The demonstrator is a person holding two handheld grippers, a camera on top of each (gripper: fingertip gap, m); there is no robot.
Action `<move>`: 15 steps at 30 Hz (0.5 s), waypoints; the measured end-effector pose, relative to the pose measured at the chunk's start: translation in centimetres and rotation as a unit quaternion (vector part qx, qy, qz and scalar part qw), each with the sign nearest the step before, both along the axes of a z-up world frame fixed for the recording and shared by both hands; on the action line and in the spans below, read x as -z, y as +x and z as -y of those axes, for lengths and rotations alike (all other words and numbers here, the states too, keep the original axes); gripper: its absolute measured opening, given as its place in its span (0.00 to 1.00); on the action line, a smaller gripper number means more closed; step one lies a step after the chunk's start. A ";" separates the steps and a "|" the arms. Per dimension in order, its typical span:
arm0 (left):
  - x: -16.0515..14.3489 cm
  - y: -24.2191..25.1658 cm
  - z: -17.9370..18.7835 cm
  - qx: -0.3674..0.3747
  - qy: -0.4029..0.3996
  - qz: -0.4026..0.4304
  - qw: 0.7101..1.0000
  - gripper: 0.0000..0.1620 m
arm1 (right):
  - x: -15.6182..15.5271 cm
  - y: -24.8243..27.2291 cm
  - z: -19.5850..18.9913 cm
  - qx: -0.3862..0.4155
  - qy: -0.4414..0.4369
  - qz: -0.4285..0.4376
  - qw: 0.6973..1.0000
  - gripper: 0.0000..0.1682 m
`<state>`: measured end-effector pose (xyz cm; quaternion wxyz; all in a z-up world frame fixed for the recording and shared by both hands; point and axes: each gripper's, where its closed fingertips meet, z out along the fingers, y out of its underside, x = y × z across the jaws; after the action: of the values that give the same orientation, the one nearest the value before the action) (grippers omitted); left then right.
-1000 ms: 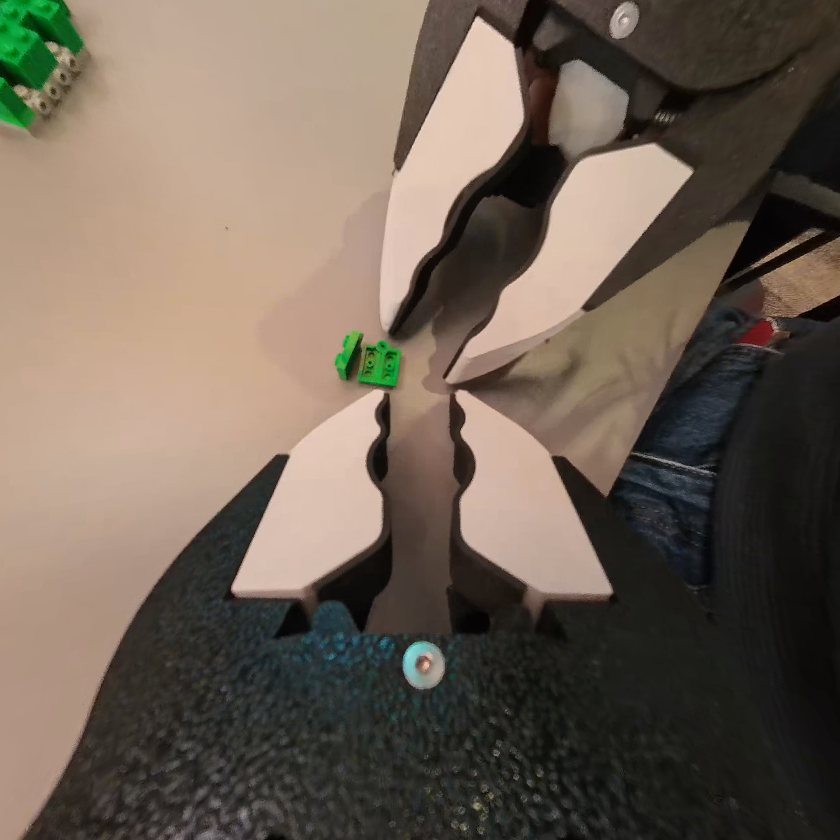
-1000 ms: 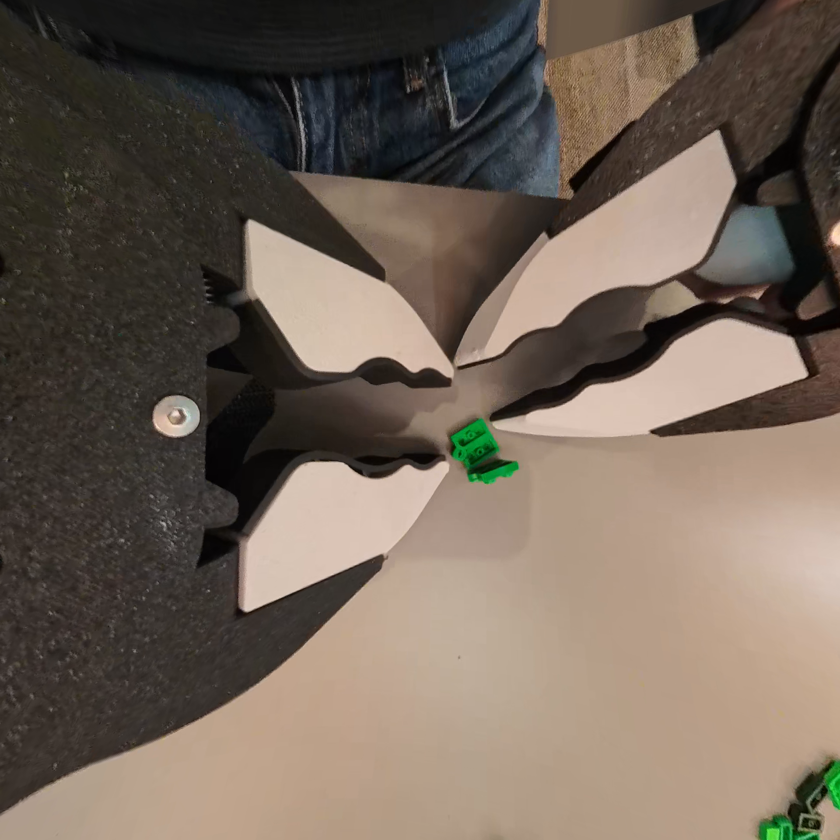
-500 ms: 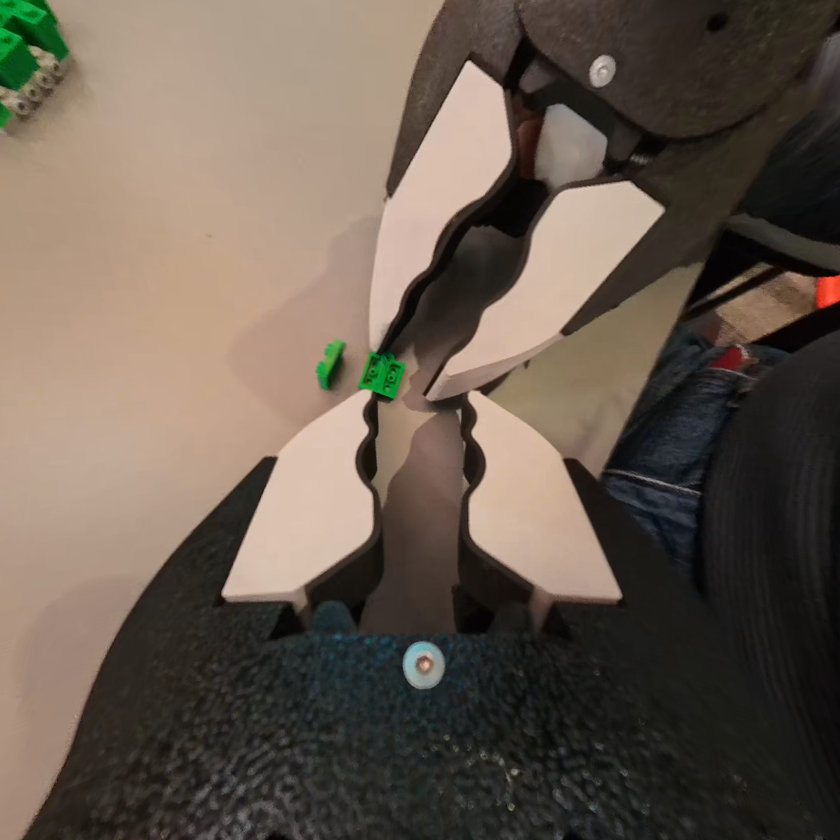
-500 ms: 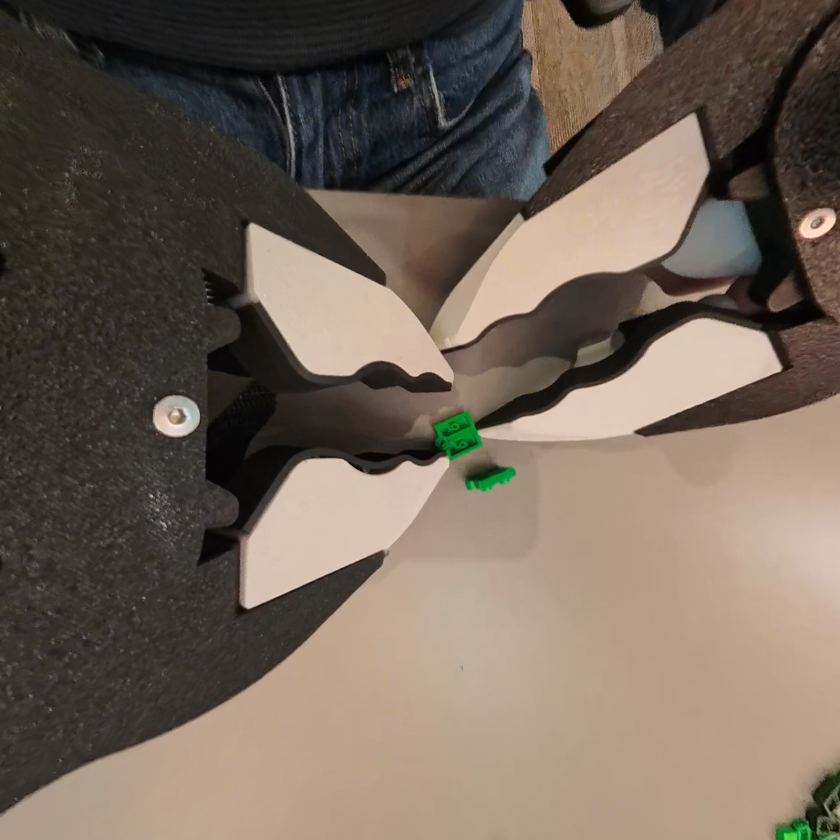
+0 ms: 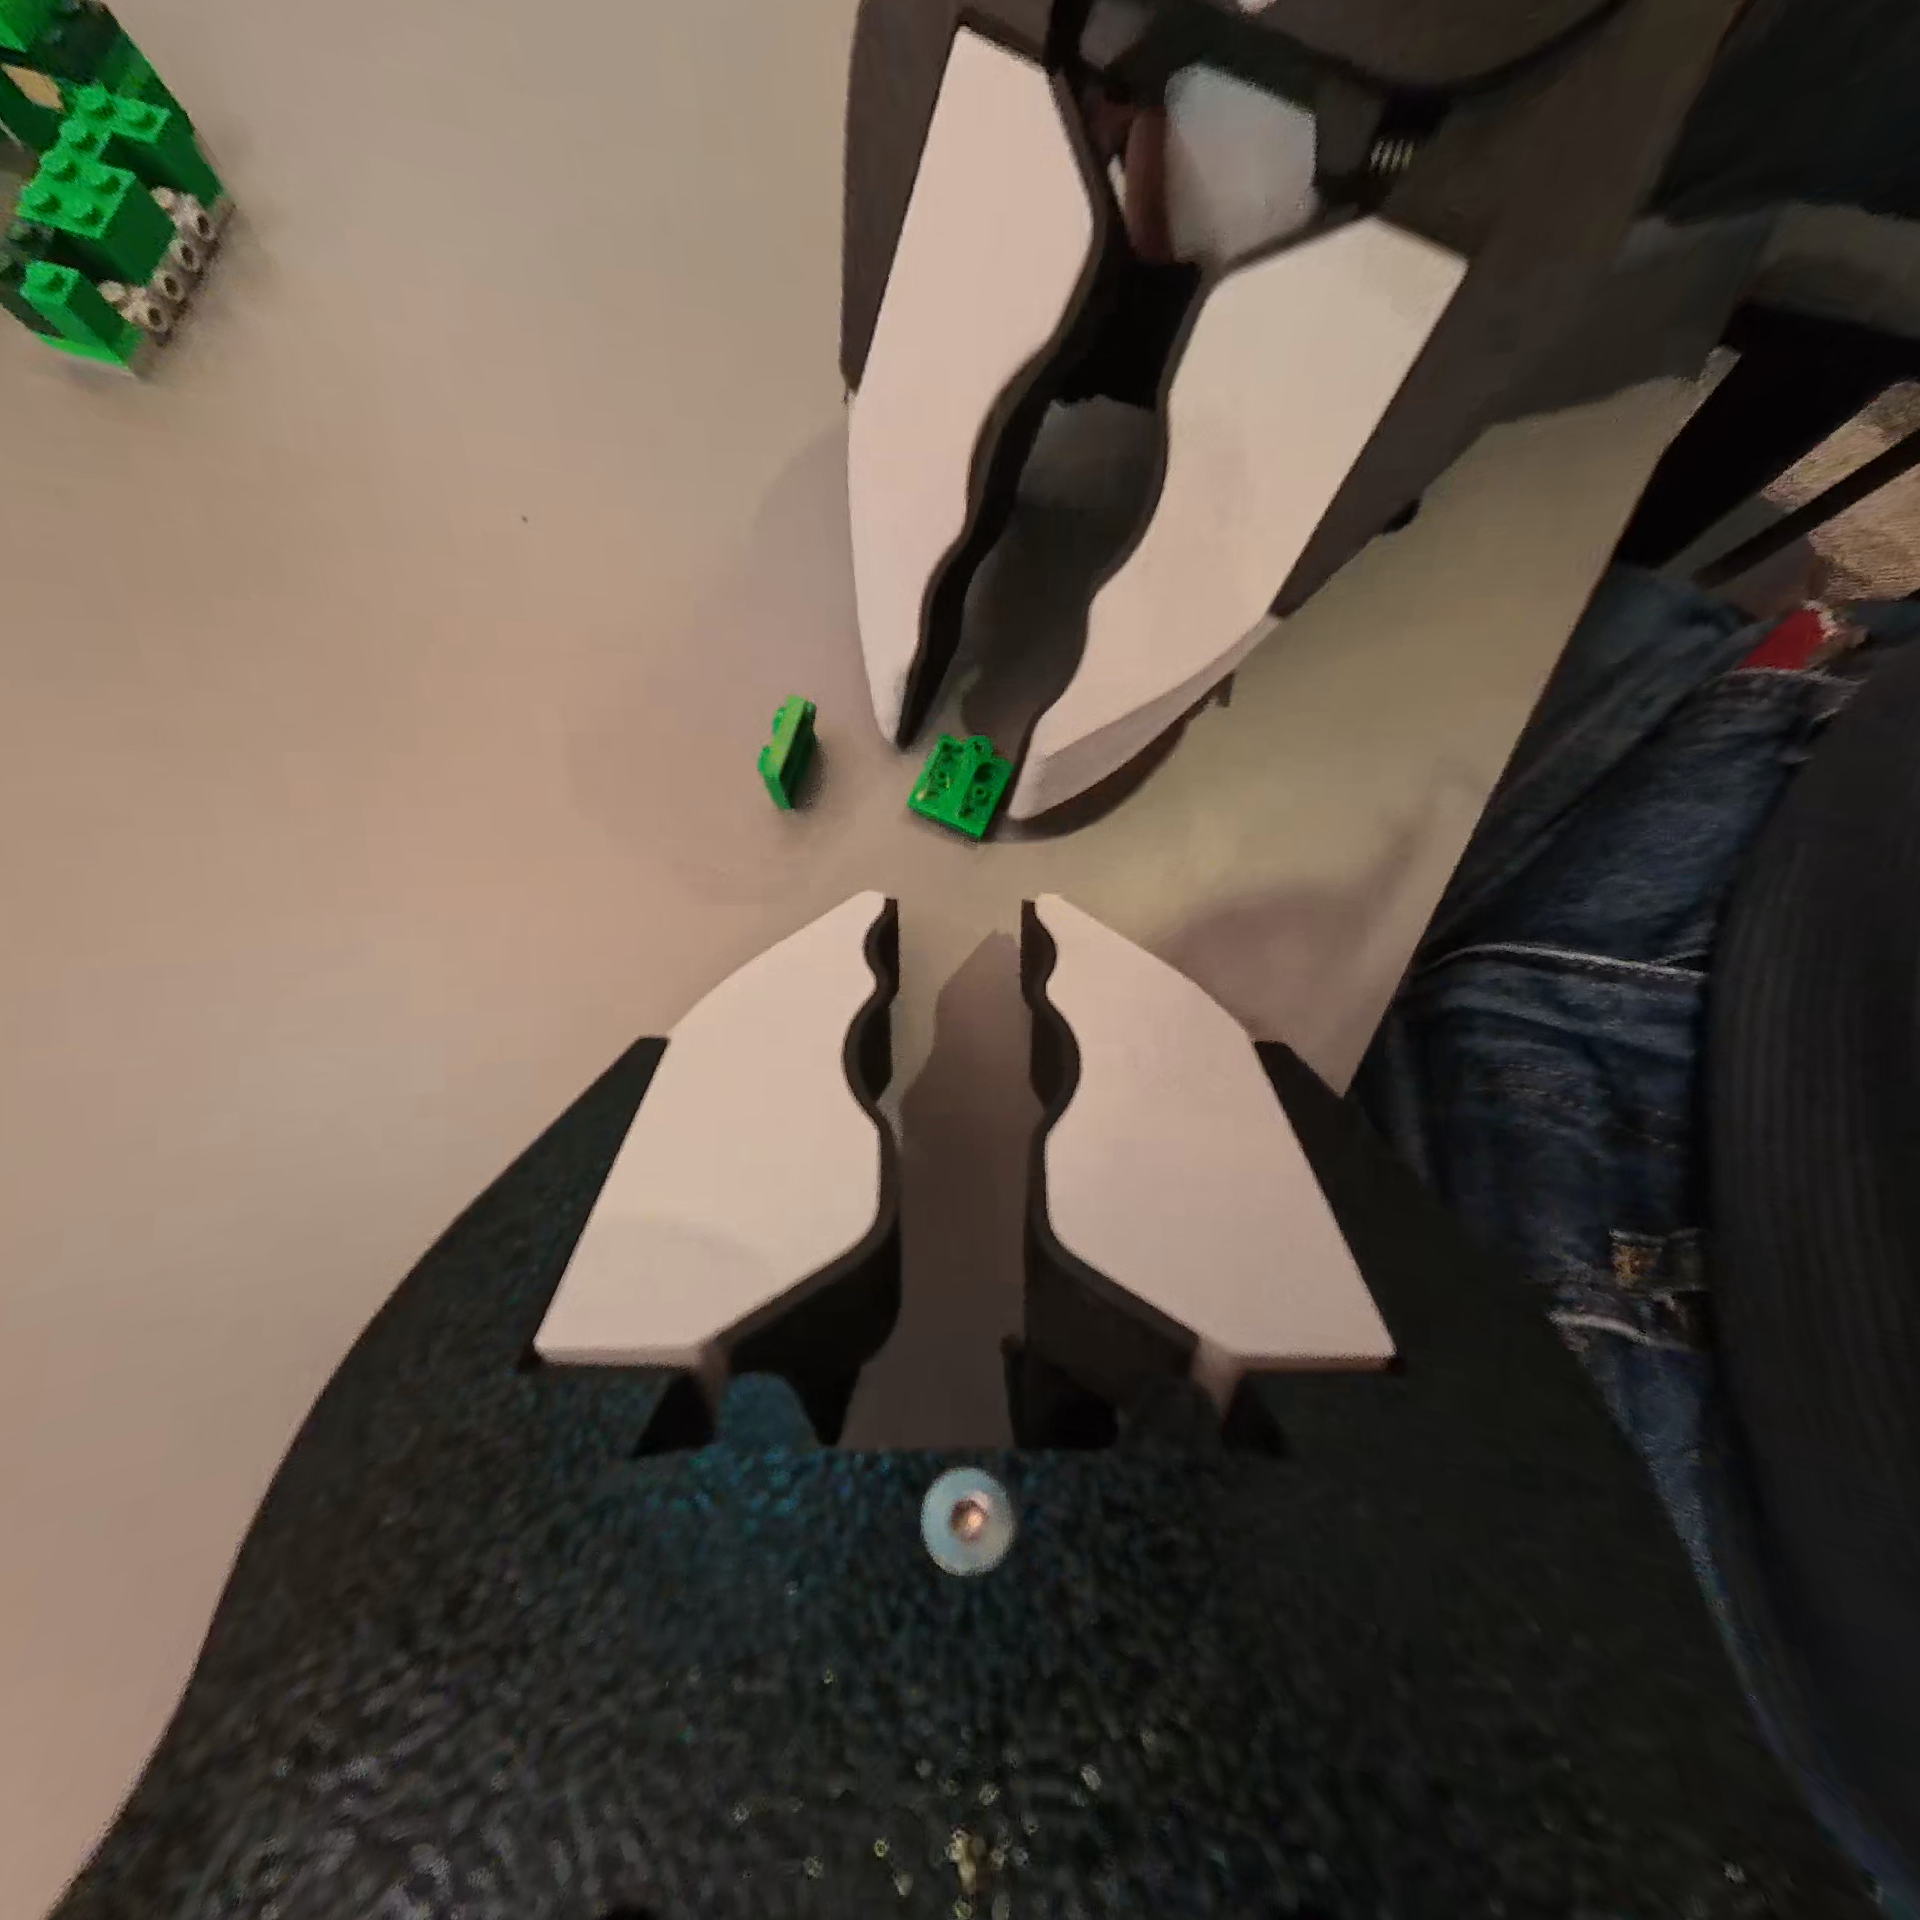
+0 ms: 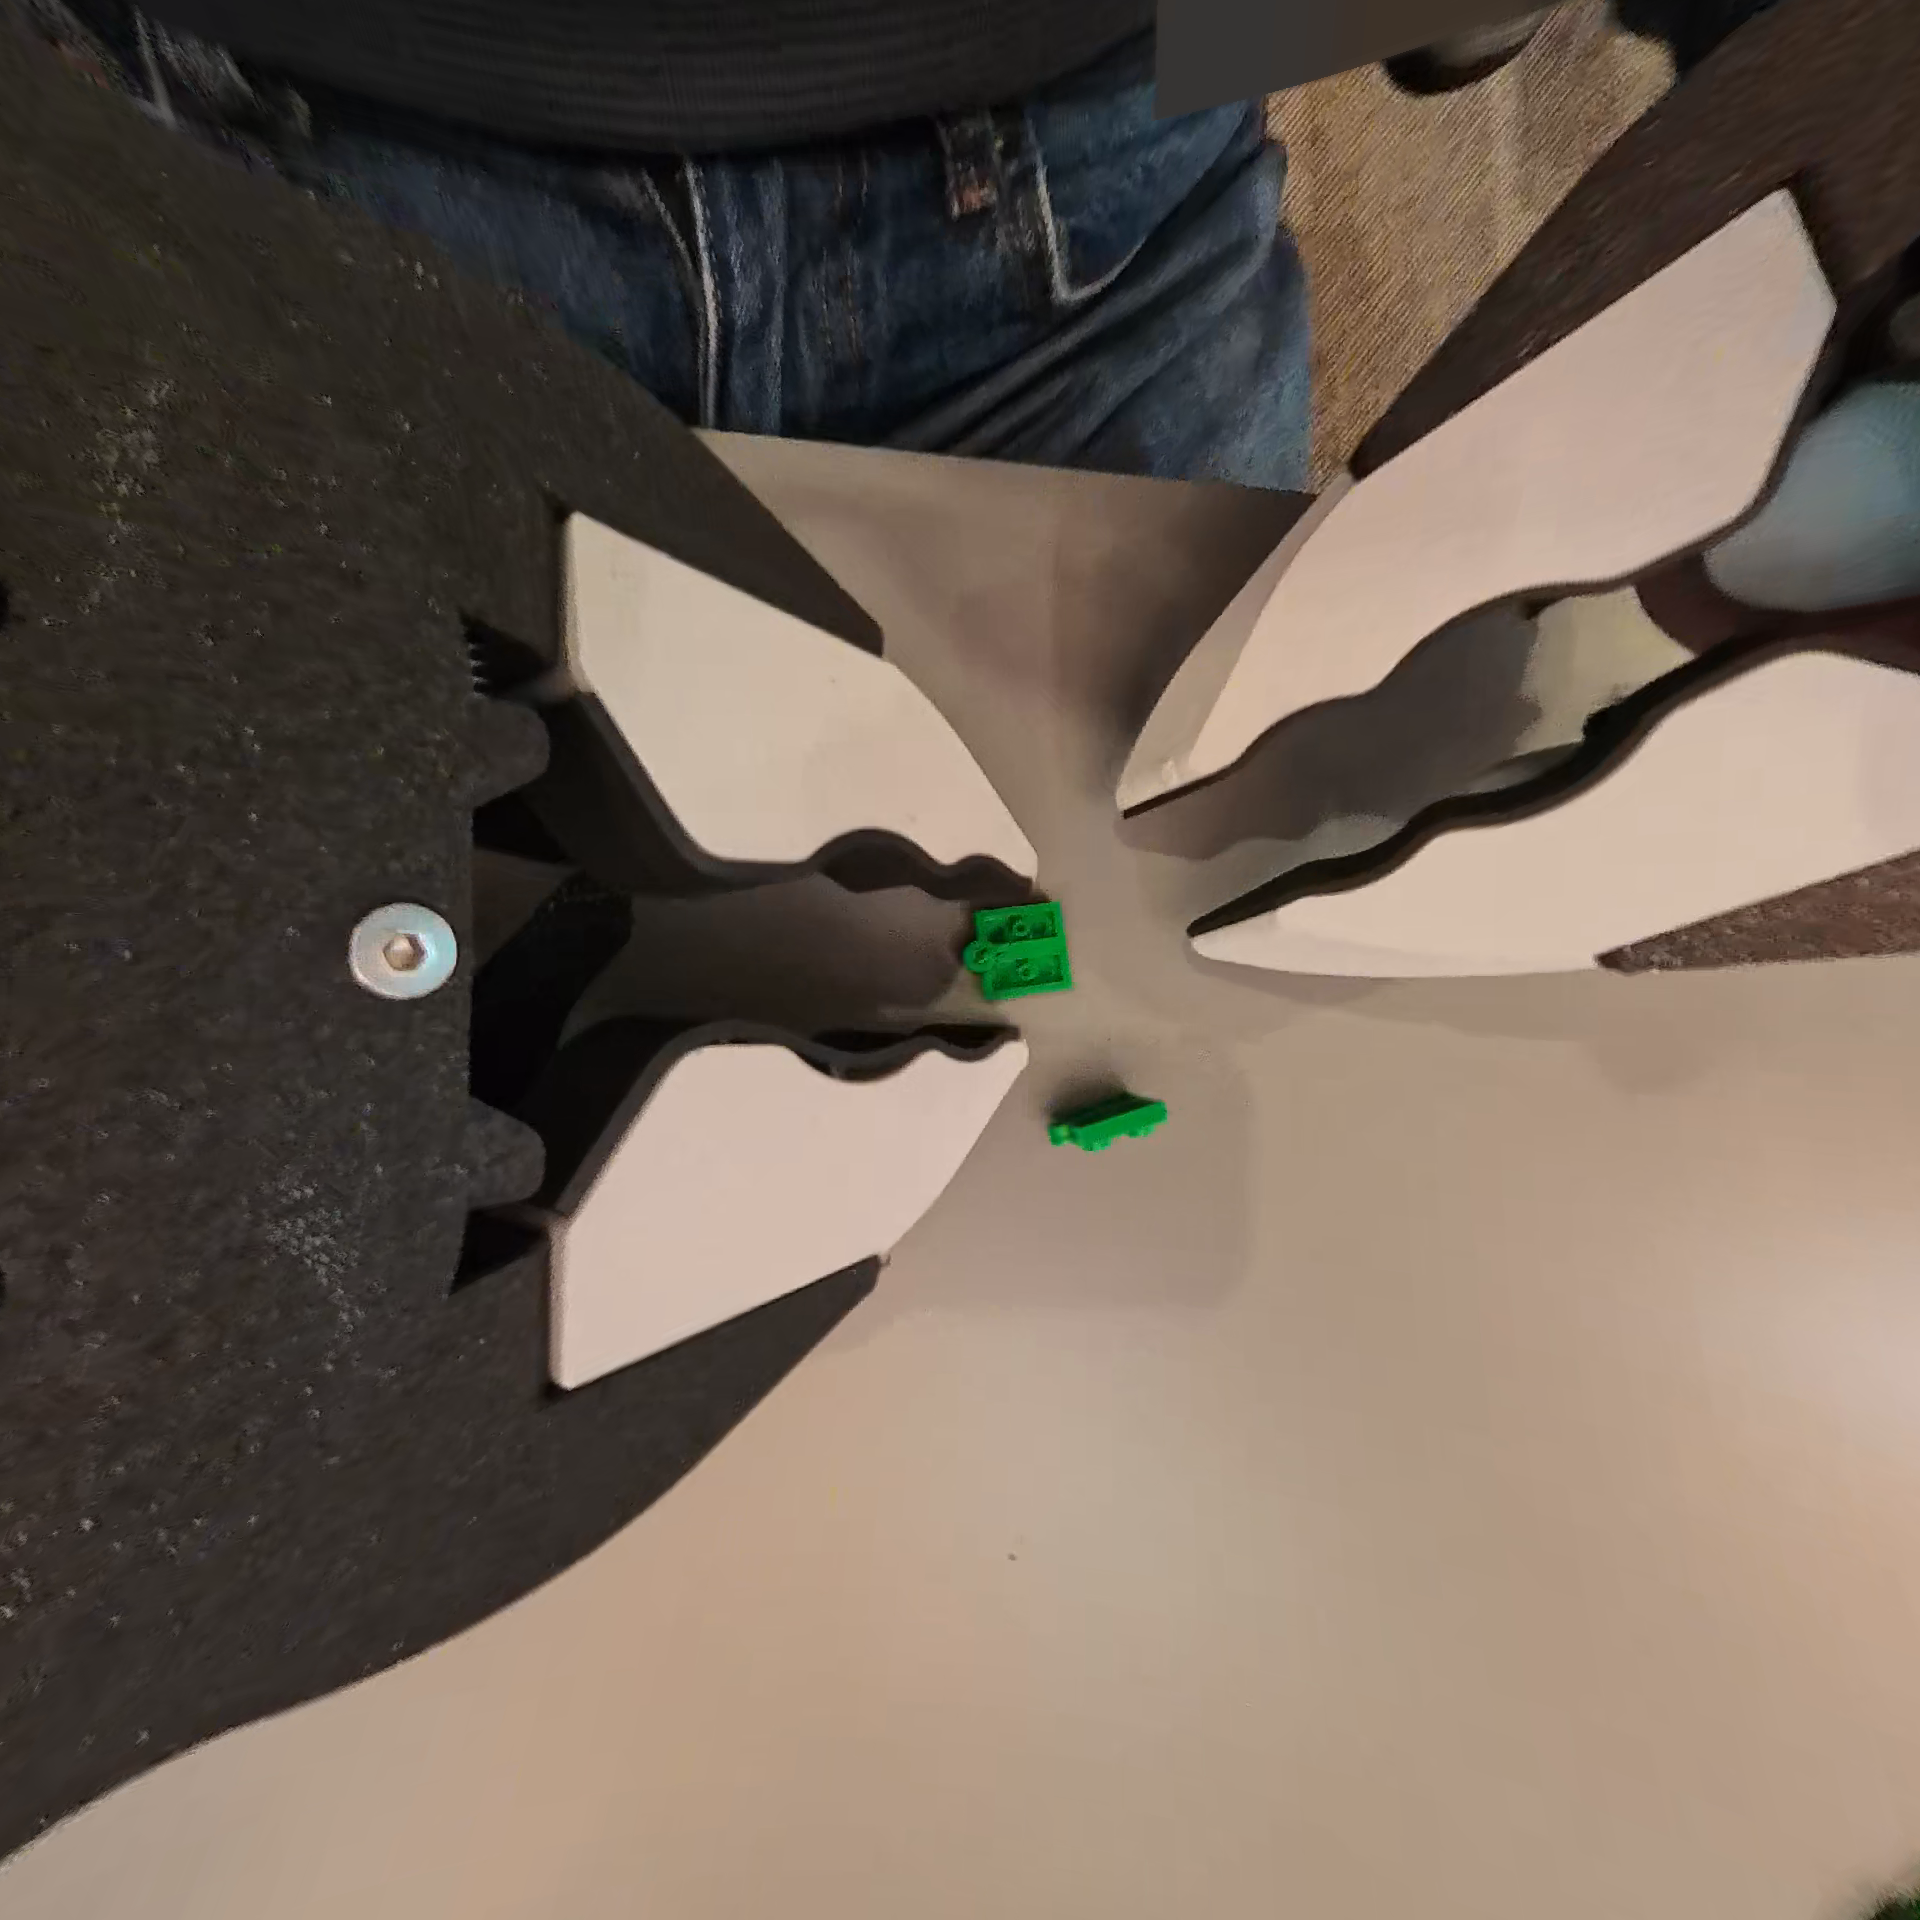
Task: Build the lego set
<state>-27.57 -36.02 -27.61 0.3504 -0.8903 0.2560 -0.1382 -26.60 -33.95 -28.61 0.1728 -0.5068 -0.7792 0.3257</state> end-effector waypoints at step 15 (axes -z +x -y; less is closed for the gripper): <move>-1.0 2.0 -0.4 -0.009 0.014 0.146 0.989 0.10 | -1.8 0.4 1.1 -0.144 0.290 -0.203 0.924 0.10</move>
<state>-25.62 -35.61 -26.63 0.3977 -0.8580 0.1958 -0.2593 -26.24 -35.06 -26.79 0.4181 -0.2404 -0.8523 0.2027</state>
